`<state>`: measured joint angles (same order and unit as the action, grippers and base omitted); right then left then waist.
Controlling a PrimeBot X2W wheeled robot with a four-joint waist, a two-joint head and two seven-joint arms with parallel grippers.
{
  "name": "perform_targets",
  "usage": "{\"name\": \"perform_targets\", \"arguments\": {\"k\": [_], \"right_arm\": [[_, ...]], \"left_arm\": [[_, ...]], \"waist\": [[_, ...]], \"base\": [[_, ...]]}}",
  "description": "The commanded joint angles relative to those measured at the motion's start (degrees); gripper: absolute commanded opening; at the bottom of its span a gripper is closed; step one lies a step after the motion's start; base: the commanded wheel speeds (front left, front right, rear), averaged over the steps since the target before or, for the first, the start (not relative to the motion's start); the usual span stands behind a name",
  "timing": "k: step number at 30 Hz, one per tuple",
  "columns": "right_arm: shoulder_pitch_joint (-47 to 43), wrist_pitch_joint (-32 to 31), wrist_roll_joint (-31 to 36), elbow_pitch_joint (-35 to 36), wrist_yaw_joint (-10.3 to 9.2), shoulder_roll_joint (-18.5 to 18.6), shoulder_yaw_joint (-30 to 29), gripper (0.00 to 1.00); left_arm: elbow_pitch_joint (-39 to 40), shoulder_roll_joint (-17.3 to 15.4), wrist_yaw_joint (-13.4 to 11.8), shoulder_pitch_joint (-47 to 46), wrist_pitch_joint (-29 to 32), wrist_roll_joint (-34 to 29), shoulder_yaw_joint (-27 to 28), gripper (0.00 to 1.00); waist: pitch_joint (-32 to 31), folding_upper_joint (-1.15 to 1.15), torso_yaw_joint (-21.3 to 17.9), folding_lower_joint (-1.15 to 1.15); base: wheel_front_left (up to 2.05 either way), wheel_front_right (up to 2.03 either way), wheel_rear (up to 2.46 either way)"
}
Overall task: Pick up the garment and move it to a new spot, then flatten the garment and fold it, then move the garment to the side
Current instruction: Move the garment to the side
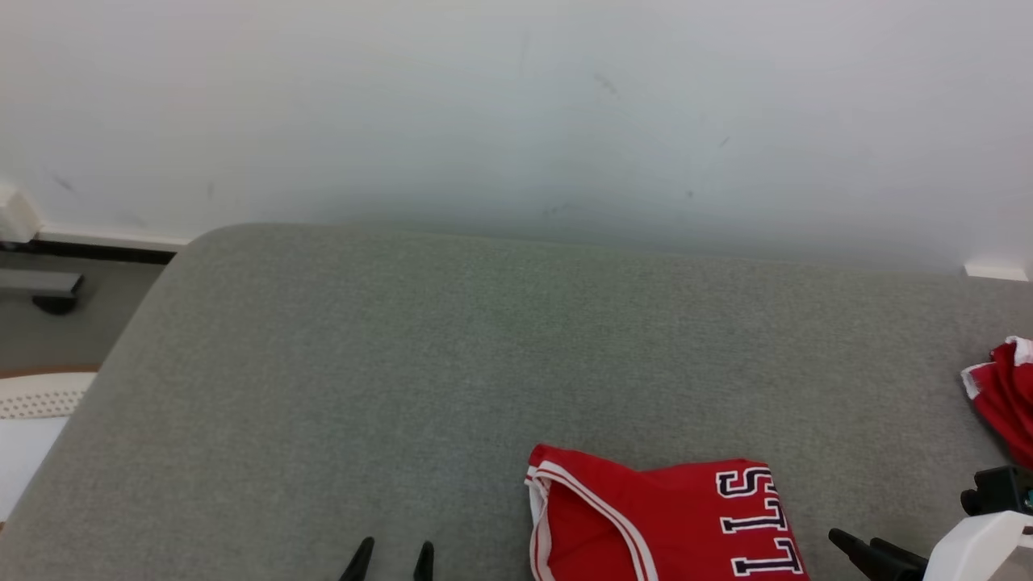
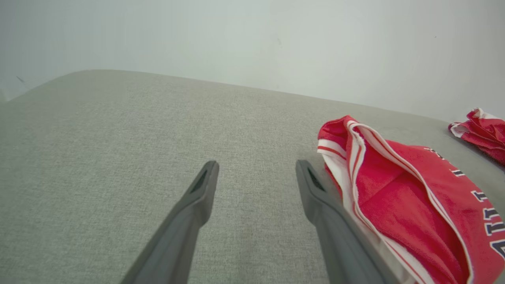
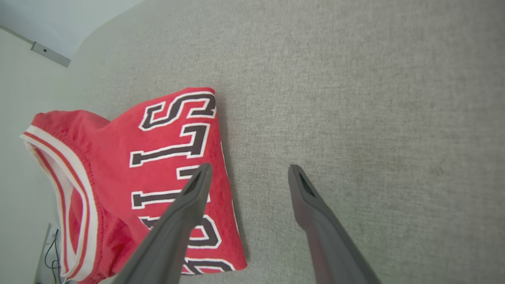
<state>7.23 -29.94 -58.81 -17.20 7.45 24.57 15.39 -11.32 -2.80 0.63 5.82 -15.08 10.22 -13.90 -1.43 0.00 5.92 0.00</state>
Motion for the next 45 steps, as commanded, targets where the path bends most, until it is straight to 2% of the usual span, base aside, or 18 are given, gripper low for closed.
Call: {"name": "perform_targets", "arguments": {"k": [1,7,11,15,16,17,18,23,28,38,39,45], "right_arm": [[1.47,-1.99,-2.11,-1.51,0.02,-0.21,-0.34,1.00],[3.32,-7.23,-7.89,-4.47,0.02,-2.12,-0.65,1.00],[3.59,-9.13,-7.37,-5.86,0.02,-2.75,1.22,1.00],[4.50,-9.59,-7.83,-6.06,0.02,-5.18,3.35,1.00],[4.82,-9.06,-8.20,-5.66,0.02,-5.61,3.58,0.56],[5.19,-8.53,-8.73,-5.32,0.02,-5.99,3.62,0.30],[5.51,-8.19,-9.10,-4.97,0.02,-6.19,3.78,0.00],[6.53,-5.76,-9.00,-2.99,0.02,-5.34,5.62,0.00],[8.81,-1.80,-5.73,-2.09,0.01,-2.90,7.59,0.00],[14.34,6.51,1.99,-7.93,0.01,2.17,9.25,0.00],[14.34,6.51,1.99,-7.93,0.01,2.17,9.25,0.00],[20.42,16.03,9.94,-12.93,0.01,1.87,9.78,0.00]], "left_arm": [[-0.29,-0.20,-0.17,-0.33,-0.08,0.34,-0.18,1.00],[-0.63,-0.20,-0.50,-0.75,-0.08,-0.14,0.07,1.00],[-0.70,-0.20,-0.39,-1.10,-0.08,-0.45,0.49,1.00],[-0.73,-0.20,-0.55,-1.52,-0.08,-0.29,0.53,1.00],[-0.73,-0.21,-0.52,-1.55,-0.08,-0.17,0.45,1.00],[-0.76,-0.20,-0.58,-1.61,-0.08,-0.01,0.33,1.00],[-0.77,-0.20,-0.66,-1.70,-0.08,0.16,0.23,1.00],[-0.31,-0.21,-1.11,-1.70,-0.08,0.82,0.33,1.00],[0.13,-0.20,-1.14,-1.29,-0.08,0.96,0.40,1.00],[0.57,-0.21,-0.43,-3.56,-0.07,-0.30,0.31,1.00],[0.57,-0.21,-0.43,-3.56,-0.07,-0.30,0.31,1.00],[0.09,-0.21,0.10,-5.80,-0.07,-0.50,-0.81,1.00]], "waist": [[1.06,0.00,1.98,0.00],[2.11,0.00,5.02,0.00],[2.52,0.00,6.16,0.00],[2.59,0.00,6.49,0.00],[2.57,0.00,6.49,0.00],[2.54,0.00,6.46,0.00],[2.50,0.00,6.41,0.00],[2.24,0.00,4.83,0.00],[2.72,0.00,0.30,0.00],[5.41,0.00,-9.52,0.00],[5.41,0.00,-9.52,0.00],[7.95,0.00,-10.99,0.00]], "base": [[0.00,0.00,0.00],[0.00,0.00,0.00],[0.00,0.00,0.00],[0.00,0.00,0.00],[0.00,0.00,0.00],[0.00,0.00,0.00],[0.00,0.00,0.00],[0.00,0.00,0.00],[0.00,0.00,0.00],[0.00,0.00,0.00],[0.00,0.00,0.00],[0.00,0.00,0.00]]}}
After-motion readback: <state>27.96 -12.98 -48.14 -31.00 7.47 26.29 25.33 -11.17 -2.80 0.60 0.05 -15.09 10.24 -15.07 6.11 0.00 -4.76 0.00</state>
